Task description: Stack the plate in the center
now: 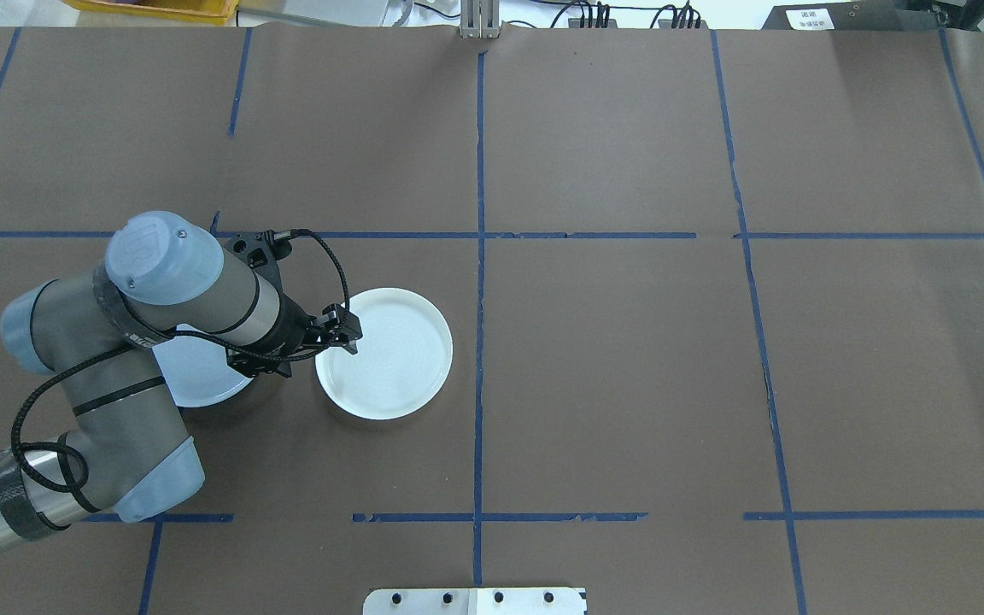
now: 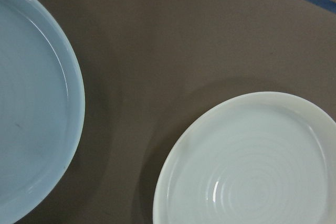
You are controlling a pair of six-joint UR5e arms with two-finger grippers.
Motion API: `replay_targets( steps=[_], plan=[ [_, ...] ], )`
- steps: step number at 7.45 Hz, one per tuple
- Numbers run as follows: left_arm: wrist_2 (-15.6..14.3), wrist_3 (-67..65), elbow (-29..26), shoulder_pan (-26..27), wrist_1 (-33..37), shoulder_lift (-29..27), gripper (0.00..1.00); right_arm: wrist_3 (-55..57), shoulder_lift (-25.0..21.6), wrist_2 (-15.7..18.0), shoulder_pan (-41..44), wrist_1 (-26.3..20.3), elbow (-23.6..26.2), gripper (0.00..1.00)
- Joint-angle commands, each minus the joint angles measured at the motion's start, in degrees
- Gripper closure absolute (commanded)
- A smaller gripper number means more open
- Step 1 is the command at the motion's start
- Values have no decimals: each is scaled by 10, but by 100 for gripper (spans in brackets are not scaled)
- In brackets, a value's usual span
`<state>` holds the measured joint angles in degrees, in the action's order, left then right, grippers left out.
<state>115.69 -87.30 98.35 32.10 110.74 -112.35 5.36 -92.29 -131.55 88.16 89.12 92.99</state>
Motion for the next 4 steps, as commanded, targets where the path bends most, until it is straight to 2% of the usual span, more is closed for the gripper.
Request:
replay_targets(
  steps=[1, 3, 4],
  plan=[
    [-2, 0, -20, -2, 2, -5, 10, 0, 0, 1, 0, 0, 0, 0],
    [-2, 0, -27, -2, 3, -6, 18, -1, 0, 1, 0, 0, 0, 0],
    [-2, 0, -27, -2, 3, -6, 26, 0, 0, 1, 0, 0, 0, 0]
  ],
)
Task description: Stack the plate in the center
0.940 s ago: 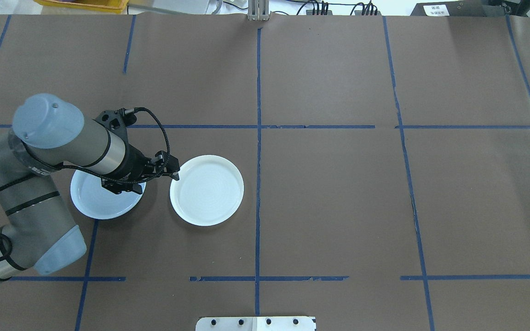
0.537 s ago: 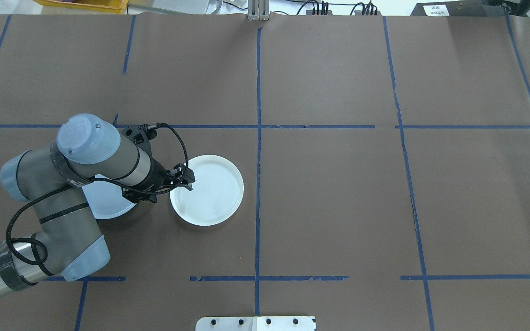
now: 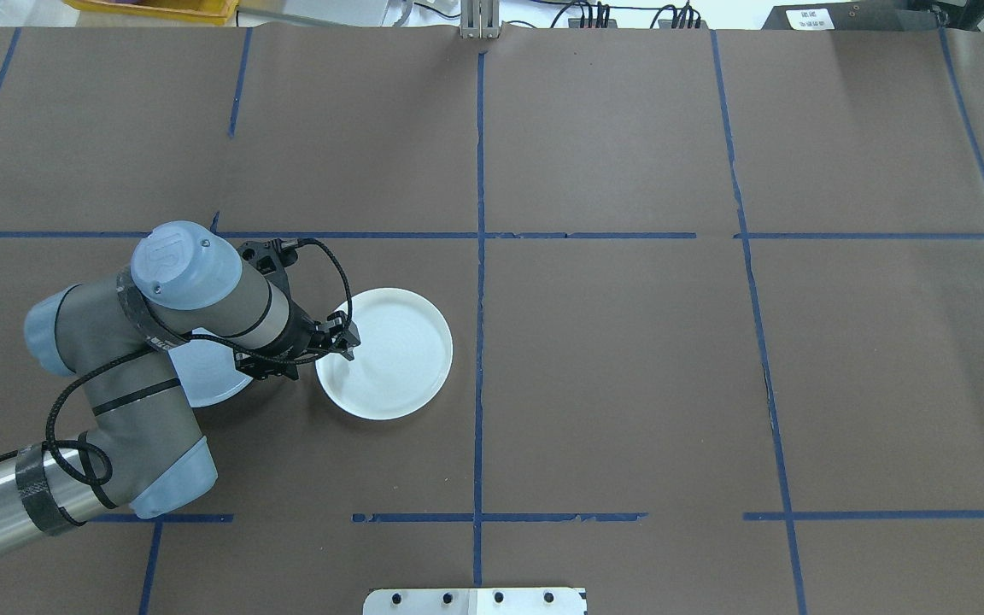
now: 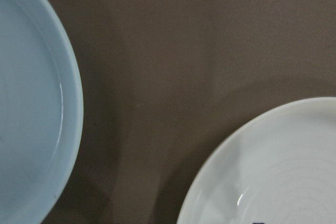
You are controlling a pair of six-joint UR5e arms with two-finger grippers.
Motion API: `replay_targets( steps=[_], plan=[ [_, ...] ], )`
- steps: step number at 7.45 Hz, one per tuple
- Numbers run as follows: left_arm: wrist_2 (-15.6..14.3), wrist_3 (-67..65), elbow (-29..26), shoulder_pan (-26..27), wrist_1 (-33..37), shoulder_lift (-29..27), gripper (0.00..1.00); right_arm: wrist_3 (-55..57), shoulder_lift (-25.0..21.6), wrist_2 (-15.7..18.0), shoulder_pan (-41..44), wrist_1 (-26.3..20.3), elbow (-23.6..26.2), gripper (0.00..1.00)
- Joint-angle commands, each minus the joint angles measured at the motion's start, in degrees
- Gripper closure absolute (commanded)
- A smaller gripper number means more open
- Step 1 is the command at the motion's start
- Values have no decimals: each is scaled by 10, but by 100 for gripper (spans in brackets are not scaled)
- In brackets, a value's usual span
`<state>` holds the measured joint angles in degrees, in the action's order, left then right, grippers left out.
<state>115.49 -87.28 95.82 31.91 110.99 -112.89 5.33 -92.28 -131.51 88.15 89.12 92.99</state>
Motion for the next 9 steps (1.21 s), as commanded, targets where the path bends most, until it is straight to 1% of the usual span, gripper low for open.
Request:
replay_targets(
  steps=[1, 3, 4, 5, 6, 7, 8, 9],
  plan=[
    [0, 0, -2, 0, 0, 0, 39, 0, 0, -1, 1, 0, 0, 0],
    [1, 1, -1, 0, 0, 0, 69, -1, 0, -1, 0, 0, 0, 0],
    [0, 0, -1, 0, 0, 0, 80, 0, 0, -1, 0, 0, 0, 0],
    [0, 0, -1, 0, 0, 0, 89, 0, 0, 0, 0, 0, 0, 0],
    [0, 0, 3, 0, 0, 0, 100, -1, 0, 0, 0, 0, 0, 0],
    [1, 2, 15, 6, -1, 1, 100, 0, 0, -1, 0, 0, 0, 0],
    [3, 4, 59, 13, -8, 8, 100, -1, 0, 0, 0, 0, 0, 0],
    [16, 8, 95, 37, -33, 14, 100, 0, 0, 0, 0, 0, 0, 0]
  ],
)
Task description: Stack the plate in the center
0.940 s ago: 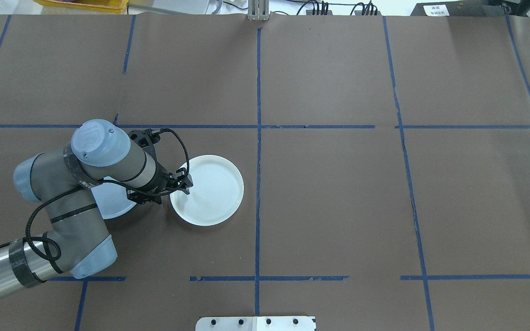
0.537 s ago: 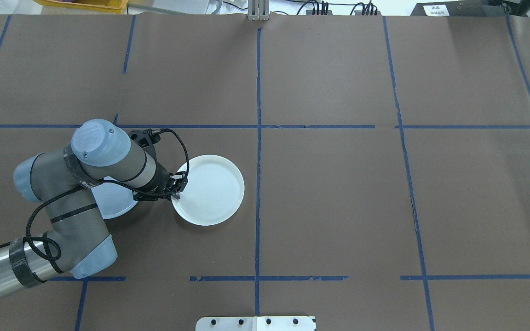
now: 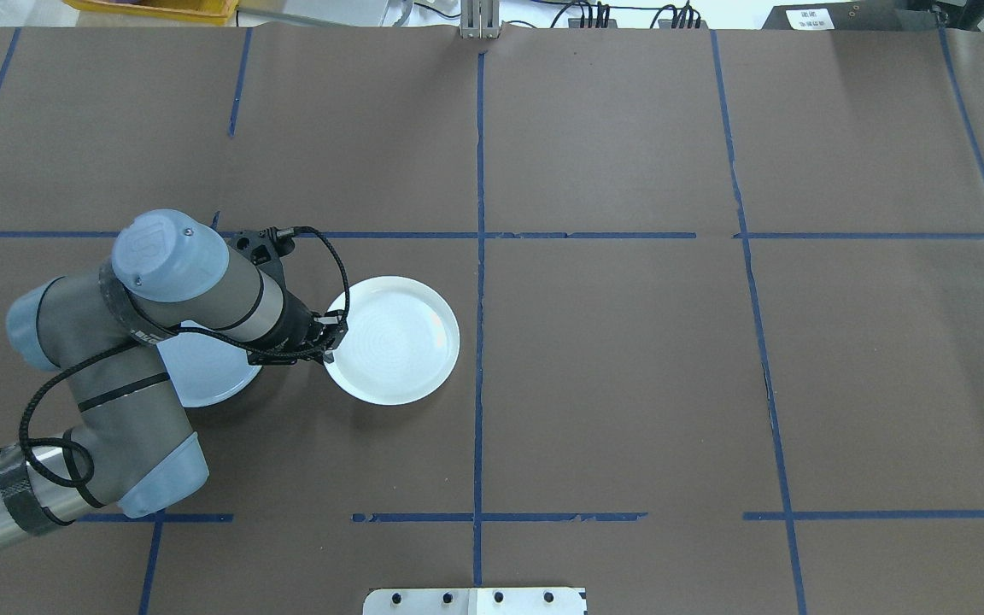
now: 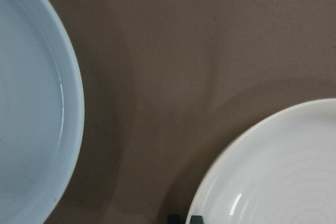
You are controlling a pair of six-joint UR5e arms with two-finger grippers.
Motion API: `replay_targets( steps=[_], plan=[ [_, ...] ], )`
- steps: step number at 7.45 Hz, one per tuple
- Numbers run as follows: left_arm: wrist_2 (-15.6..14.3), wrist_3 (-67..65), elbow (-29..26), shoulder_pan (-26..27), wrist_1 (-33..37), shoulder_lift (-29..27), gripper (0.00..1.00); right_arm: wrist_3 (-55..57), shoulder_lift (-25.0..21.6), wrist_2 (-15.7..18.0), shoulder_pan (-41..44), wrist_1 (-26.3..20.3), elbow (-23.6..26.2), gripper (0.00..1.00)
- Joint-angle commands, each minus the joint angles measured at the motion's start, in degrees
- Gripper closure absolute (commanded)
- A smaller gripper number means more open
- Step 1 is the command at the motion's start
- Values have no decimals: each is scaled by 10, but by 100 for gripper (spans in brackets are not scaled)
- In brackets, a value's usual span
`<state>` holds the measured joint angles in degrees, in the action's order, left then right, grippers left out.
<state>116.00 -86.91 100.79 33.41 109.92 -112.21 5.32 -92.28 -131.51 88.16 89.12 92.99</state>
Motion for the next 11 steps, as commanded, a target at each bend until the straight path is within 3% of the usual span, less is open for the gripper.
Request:
replay_targets(
  steps=[1, 3, 7, 8, 11],
  plan=[
    [33, 19, 90, 34, -62, 16, 100, 0, 0, 0, 0, 0, 0, 0],
    [38, 39, 135, 43, -84, 37, 100, 0, 0, 0, 0, 0, 0, 0],
    [39, 126, 133, 88, -79, 78, 100, 0, 0, 0, 0, 0, 0, 0],
    [38, 142, 133, 90, -65, 102, 100, 0, 0, 0, 0, 0, 0, 0],
    [38, 166, 108, 105, 75, 204, 100, 0, 0, -1, 0, 0, 0, 0]
  ],
)
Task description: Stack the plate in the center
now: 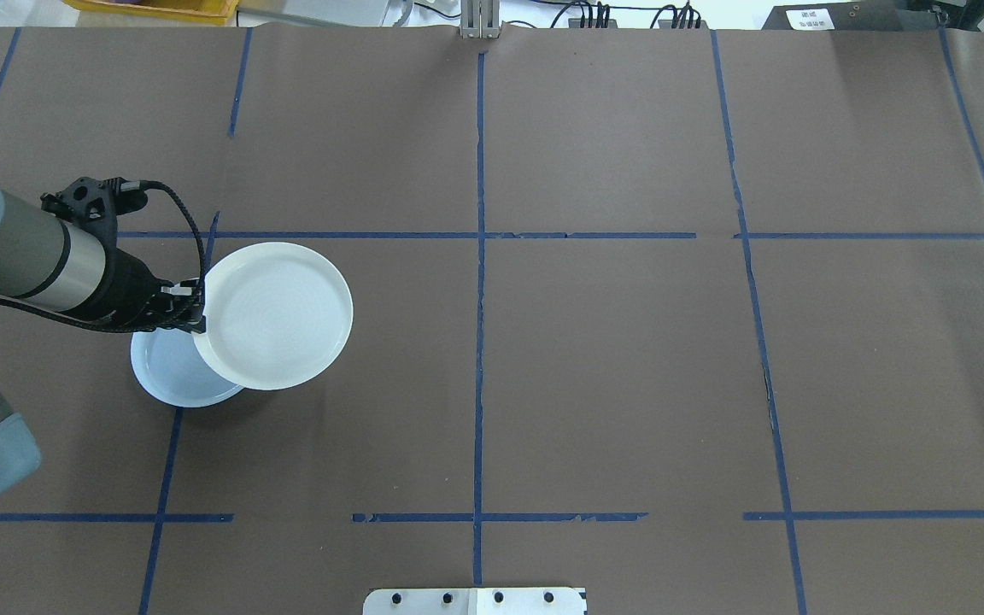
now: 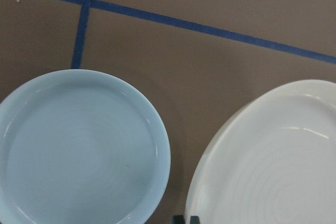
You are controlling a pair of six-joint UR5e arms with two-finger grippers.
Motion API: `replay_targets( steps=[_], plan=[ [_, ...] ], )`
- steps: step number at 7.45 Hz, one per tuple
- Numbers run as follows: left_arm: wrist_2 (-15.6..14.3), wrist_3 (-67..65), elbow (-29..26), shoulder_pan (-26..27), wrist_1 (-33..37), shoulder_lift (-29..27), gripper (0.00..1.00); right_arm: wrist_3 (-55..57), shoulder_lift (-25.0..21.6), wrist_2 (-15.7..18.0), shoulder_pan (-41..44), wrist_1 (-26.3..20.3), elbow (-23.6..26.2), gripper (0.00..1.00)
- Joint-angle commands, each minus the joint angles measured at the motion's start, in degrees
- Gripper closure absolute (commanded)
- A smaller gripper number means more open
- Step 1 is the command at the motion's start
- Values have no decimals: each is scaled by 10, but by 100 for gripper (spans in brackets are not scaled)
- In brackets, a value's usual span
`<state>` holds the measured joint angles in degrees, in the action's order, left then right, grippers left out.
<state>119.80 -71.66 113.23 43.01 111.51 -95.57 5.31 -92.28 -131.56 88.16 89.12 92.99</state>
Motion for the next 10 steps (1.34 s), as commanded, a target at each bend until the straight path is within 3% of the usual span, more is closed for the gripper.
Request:
replay_targets(
  steps=[1, 3, 8, 9, 10],
  plan=[
    [0, 20, -40, 12, 80, 44, 100, 0, 0, 0, 0, 0, 0, 0],
    [1, 37, -83, 31, 133, 55, 100, 0, 0, 0, 0, 0, 0, 0],
    [21, 80, -84, 52, 138, 73, 100, 0, 0, 0, 0, 0, 0, 0],
    [21, 96, -85, 52, 138, 74, 58, 0, 0, 0, 0, 0, 0, 0],
    [22, 119, -86, 54, 138, 74, 1, 0, 0, 0, 0, 0, 0, 0]
  ],
)
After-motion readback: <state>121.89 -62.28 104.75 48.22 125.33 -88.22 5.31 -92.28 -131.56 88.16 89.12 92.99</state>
